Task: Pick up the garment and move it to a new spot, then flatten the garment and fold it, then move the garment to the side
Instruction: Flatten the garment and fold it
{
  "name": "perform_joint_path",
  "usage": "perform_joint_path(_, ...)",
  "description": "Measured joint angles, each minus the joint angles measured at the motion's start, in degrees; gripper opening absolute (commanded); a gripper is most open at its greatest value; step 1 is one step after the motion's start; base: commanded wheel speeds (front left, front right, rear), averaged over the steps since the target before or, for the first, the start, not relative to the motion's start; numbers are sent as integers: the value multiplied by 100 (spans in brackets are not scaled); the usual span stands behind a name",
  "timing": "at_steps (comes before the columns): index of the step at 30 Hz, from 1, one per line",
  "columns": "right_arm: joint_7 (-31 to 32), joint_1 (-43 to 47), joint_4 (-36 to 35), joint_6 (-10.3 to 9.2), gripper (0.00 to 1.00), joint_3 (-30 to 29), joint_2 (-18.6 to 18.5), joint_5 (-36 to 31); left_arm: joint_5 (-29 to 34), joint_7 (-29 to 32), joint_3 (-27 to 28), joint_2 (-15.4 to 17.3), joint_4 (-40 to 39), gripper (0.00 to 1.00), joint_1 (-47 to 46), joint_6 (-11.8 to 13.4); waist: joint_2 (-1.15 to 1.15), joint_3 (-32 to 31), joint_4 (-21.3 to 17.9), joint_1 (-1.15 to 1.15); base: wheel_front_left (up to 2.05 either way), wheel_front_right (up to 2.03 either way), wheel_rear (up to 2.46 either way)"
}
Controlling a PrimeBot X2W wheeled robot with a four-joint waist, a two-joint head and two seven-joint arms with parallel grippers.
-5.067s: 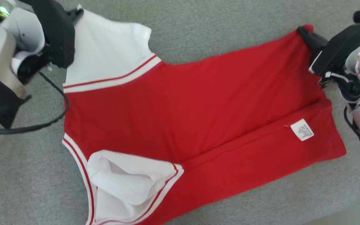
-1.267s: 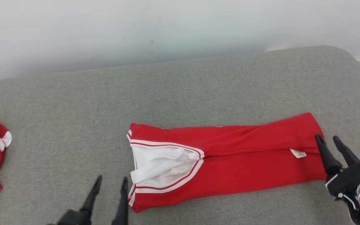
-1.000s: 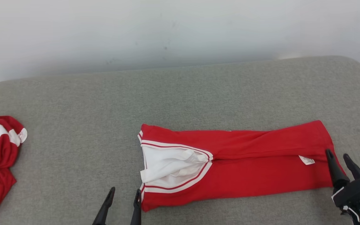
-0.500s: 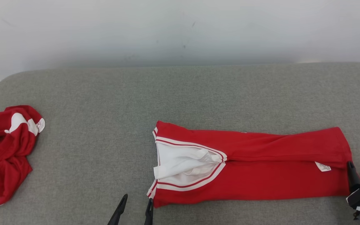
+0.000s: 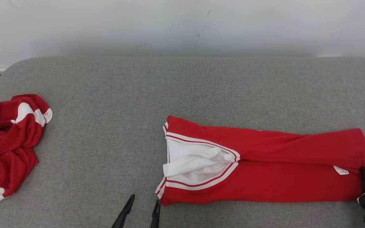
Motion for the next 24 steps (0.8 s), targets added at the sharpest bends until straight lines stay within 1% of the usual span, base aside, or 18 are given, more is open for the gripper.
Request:
perform_joint_path(1, 22, -3, 18, 0, 62, 13, 0, 14, 3, 0, 9, -3, 3, 100, 0, -33, 0, 14, 7, 0, 0, 0, 0)
perform_joint_path(2, 48, -7, 23, 0, 45, 30, 0, 38, 19, 0, 13, -8, 5, 100, 0, -41, 0, 27, 11, 0, 0, 0, 0)
perform_joint_path(3, 60, -8, 29, 0, 36, 43, 0, 65, 27, 0, 16, -12, 9, 100, 0, -47, 0, 39, 11, 0, 0, 0, 0)
perform_joint_path(4, 65, -9, 25, 1, 0, 63, 0, 70, 34, 0, 20, -18, 12, 100, 0, -51, 0, 48, 9, 0, 0, 0, 0)
perform_joint_path(9, 62, -32, -75, 4, 0, 144, -4, 160, 62, 0, 44, -44, 23, 100, -6, -93, 0, 90, -34, 0, 0, 0, 0)
perform_joint_path(13, -19, -28, -298, 4, 0, 203, -172, 264, 92, 0, 91, -46, 34, 100, -23, -111, 0, 119, -114, 0, 0, 0, 0)
perform_joint_path(24, -155, -298, -650, 4, 0, 397, -1095, 100, 133, 0, 142, -35, 69, 100, -50, -183, 1, 142, -371, 0, 0, 0, 0)
